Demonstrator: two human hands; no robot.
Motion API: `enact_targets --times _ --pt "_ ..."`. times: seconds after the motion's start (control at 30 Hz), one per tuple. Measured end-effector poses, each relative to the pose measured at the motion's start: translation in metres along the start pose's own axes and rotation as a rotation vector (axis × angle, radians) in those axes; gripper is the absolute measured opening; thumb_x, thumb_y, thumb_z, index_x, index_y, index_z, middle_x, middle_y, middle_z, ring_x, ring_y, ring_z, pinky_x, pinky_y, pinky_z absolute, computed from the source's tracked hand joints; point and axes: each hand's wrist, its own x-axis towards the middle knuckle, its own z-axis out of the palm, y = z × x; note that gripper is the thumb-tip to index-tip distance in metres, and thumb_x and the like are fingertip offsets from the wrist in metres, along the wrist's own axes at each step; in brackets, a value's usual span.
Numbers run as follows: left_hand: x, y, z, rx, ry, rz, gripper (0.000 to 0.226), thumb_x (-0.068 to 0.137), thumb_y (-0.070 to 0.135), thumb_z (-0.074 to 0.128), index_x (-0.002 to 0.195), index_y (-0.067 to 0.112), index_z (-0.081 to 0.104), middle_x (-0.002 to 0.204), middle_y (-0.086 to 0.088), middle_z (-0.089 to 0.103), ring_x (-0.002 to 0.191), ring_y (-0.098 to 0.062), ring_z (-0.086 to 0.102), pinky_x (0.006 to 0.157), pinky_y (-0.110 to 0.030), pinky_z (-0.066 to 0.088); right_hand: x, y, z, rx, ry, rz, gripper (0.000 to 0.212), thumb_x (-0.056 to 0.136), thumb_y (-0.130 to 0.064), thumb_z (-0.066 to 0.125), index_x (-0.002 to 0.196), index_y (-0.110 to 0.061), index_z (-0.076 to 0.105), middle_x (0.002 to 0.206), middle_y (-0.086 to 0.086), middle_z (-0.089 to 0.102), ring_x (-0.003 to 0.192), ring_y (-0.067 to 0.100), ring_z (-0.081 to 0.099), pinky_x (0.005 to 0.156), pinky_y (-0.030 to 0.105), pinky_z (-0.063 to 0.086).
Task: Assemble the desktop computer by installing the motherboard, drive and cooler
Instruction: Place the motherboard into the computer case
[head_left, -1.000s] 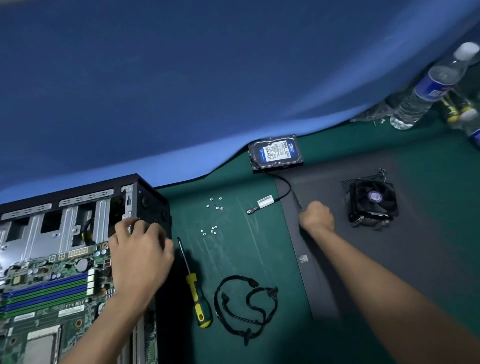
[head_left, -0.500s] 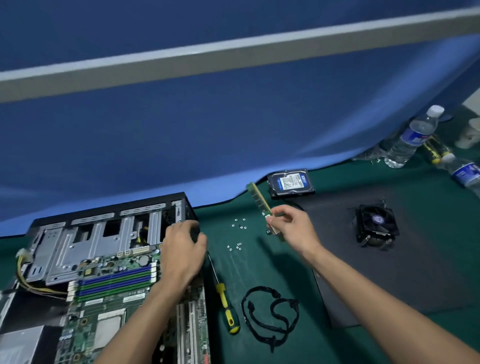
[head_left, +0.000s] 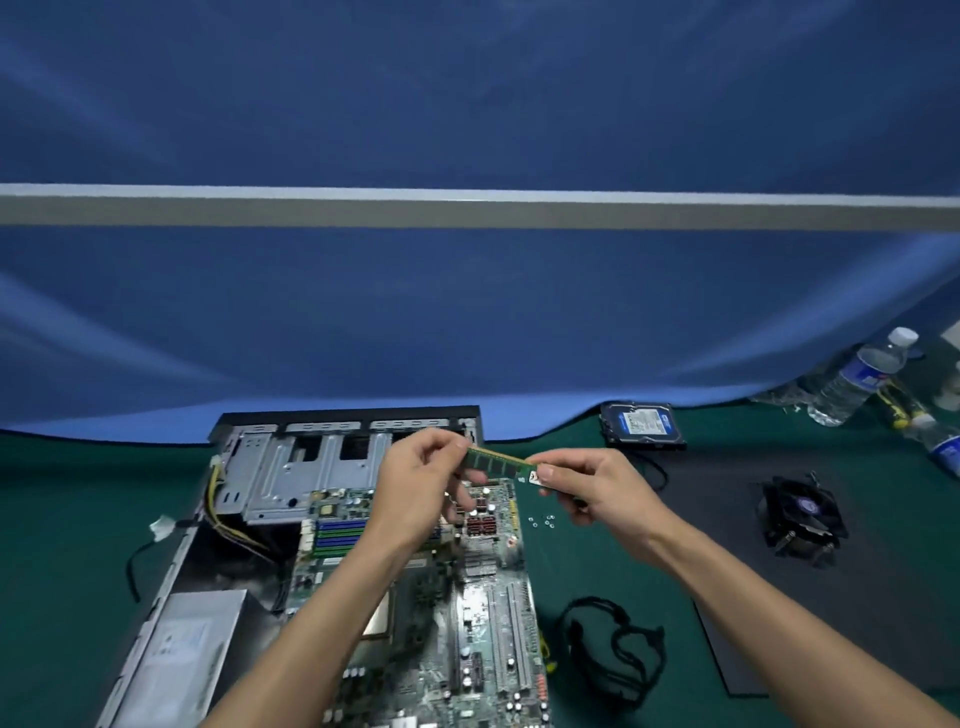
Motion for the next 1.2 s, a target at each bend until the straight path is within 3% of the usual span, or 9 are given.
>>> enact_targets --times 0.23,0.33,0.47,0.6,0.73,0.83,0.93,1.1,1.2 --pt "-0.019 0.005 -0.047 -0.162 0.054 -0.023 0.014 0.096 0.006 0.049 0.087 0.003 0.059 0.061 -0.011 0.068 0.042 -0.017 0.057 0.037 -0.023 0.046 -0.006 -0.013 0.034 0.291 0.034 0.055 0.024 0.085 0.013 0.043 0.099 0.001 0.059 0.079 0.027 0.064 0.054 0.023 0.060 0.045 0.027 0.049" --pt "-0.023 0.006 -0.061 -0.193 0.072 -0.017 0.014 0.097 0.007 0.048 0.091 0.001 0.060 0.063 -0.011 0.069 0.044 -0.017 0.058 0.039 -0.023 0.047 -0.008 -0.018 0.050 0.458 0.020 0.049 0.011 0.080 0.007 0.060 0.087 0.001 0.055 0.083 0.022 0.070 0.063 0.022 0.067 0.050 0.025 0.053" --pt "-0.026 0.009 -0.073 -0.202 0.040 0.001 0.015 0.096 0.011 0.050 0.091 0.001 0.061 0.068 -0.013 0.070 0.047 -0.018 0.061 0.041 -0.023 0.048 -0.010 -0.025 0.077 0.526 0.043 0.032 0.022 0.068 -0.012 0.072 0.085 0.002 0.065 0.083 0.014 0.070 0.071 0.019 0.069 0.057 0.024 0.055" --pt "-0.026 0.013 -0.079 -0.128 -0.073 0.008 0.018 0.094 0.016 0.055 0.087 0.002 0.065 0.071 -0.011 0.072 0.052 -0.016 0.063 0.043 -0.023 0.050 -0.007 -0.032 0.103 0.576 0.151 0.016 0.011 0.081 -0.016 0.067 0.083 -0.005 0.066 0.081 0.008 0.072 0.073 0.018 0.071 0.061 0.026 0.055" --pt "-0.025 0.019 -0.090 -0.122 -0.072 -0.017 0.038 0.096 0.031 0.050 0.077 0.003 0.067 0.073 -0.012 0.072 0.053 -0.016 0.062 0.043 -0.023 0.049 -0.001 -0.044 0.112 0.583 0.243 -0.006 0.020 0.098 -0.020 0.050 0.083 -0.009 0.057 0.074 0.004 0.073 0.073 0.018 0.069 0.068 0.030 0.051" --pt "-0.023 0.025 -0.100 -0.097 -0.018 -0.012 0.032 0.097 0.028 0.049 0.081 0.007 0.067 0.073 -0.009 0.070 0.047 -0.011 0.055 0.038 -0.021 0.042 -0.002 -0.049 0.116 0.381 0.159 -0.052 0.024 0.099 -0.025 0.047 0.078 -0.013 0.051 0.061 -0.003 0.063 0.060 0.012 0.059 0.063 0.026 0.046" --pt "-0.019 0.032 -0.103 -0.032 -0.045 0.011 0.026 0.095 0.030 0.051 0.085 0.011 0.068 0.073 -0.001 0.069 0.043 -0.009 0.048 0.036 -0.019 0.034 -0.005 -0.047 0.125 0.061 0.070 -0.087 0.027 0.097 -0.034 0.049 0.077 -0.015 0.052 0.063 0.000 0.054 0.060 0.014 0.046 0.065 0.028 0.038" --pt "-0.017 0.037 -0.105 0.002 -0.136 0.037 0.026 0.092 0.027 0.057 0.075 0.010 0.065 0.064 0.001 0.065 0.038 -0.011 0.039 0.036 -0.016 0.024 -0.009 -0.050 0.139 -0.073 -0.089 -0.103 0.032 0.096 -0.035 0.049 0.071 -0.017 0.055 0.054 -0.003 0.051 0.048 0.009 0.044 0.053 0.019 0.040" --pt "-0.013 0.032 -0.106 0.003 -0.135 0.076 0.030 0.092 0.022 0.058 0.067 0.007 0.063 0.059 0.001 0.063 0.036 -0.009 0.036 0.035 -0.016 0.024 -0.006 -0.050 0.138 -0.123 -0.081 -0.077 0.033 0.093 -0.039 0.054 0.069 -0.017 0.060 0.054 -0.003 0.053 0.047 0.008 0.046 0.049 0.018 0.041"
